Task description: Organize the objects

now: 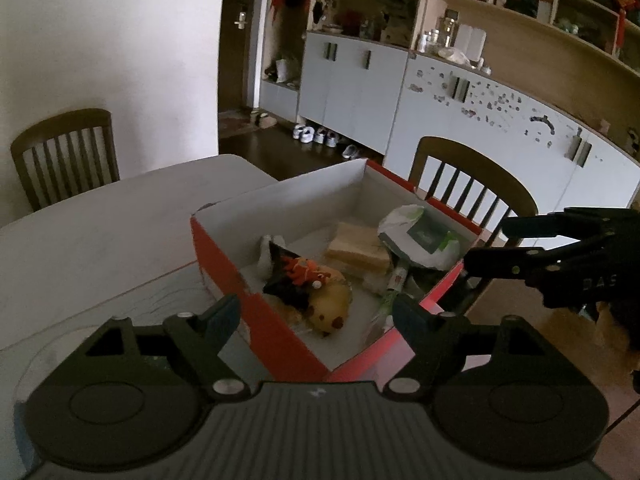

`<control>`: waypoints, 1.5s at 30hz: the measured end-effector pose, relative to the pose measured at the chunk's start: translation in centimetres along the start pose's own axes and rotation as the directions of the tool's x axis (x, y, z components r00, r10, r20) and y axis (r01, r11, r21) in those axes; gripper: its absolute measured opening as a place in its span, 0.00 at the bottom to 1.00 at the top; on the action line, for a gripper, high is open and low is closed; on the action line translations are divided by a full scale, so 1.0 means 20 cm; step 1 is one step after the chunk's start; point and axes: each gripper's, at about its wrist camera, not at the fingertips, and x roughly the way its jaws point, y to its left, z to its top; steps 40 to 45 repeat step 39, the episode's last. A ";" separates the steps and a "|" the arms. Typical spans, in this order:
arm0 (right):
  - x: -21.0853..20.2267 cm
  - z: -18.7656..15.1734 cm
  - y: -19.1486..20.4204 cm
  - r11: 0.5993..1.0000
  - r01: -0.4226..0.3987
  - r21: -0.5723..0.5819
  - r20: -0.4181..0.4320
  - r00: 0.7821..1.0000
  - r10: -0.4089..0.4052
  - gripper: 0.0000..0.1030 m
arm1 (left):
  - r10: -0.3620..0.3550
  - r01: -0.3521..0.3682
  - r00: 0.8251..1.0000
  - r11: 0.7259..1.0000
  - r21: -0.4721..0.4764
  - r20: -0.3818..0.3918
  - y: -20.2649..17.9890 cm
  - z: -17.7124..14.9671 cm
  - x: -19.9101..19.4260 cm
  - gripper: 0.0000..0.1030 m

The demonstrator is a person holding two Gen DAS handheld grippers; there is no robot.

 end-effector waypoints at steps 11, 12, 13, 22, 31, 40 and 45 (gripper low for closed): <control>-0.10 -0.04 0.03 1.000 -0.005 0.031 0.067 0.998 0.003 1.00 | -0.006 0.007 1.000 1.000 -0.029 0.025 0.03 -0.04 -0.08 1.00; -0.11 -0.04 0.03 0.999 0.000 0.036 0.070 0.998 -0.003 1.00 | -0.002 0.003 1.000 1.000 -0.028 0.031 0.03 -0.04 -0.09 1.00; -0.12 -0.04 0.03 0.999 0.005 0.041 0.074 0.997 -0.008 1.00 | 0.003 -0.002 0.999 1.000 -0.025 0.037 0.03 -0.05 -0.10 1.00; -0.18 -0.06 0.01 0.997 0.019 0.079 0.090 0.996 -0.026 1.00 | 0.051 -0.050 0.994 0.999 -0.008 0.100 0.00 -0.07 -0.20 1.00; -0.19 -0.09 0.01 0.997 0.016 0.076 0.087 0.996 -0.023 1.00 | 0.049 -0.051 0.994 0.999 0.016 0.101 -0.05 -0.09 -0.21 1.00; -0.19 -0.10 0.00 0.997 0.017 0.080 0.084 0.996 -0.023 1.00 | 0.033 -0.033 0.996 0.999 0.004 0.088 -0.05 -0.10 -0.21 1.00; -0.19 -0.10 0.00 0.997 0.017 0.080 0.084 0.996 -0.023 1.00 | 0.033 -0.033 0.996 0.999 0.004 0.088 -0.05 -0.10 -0.21 1.00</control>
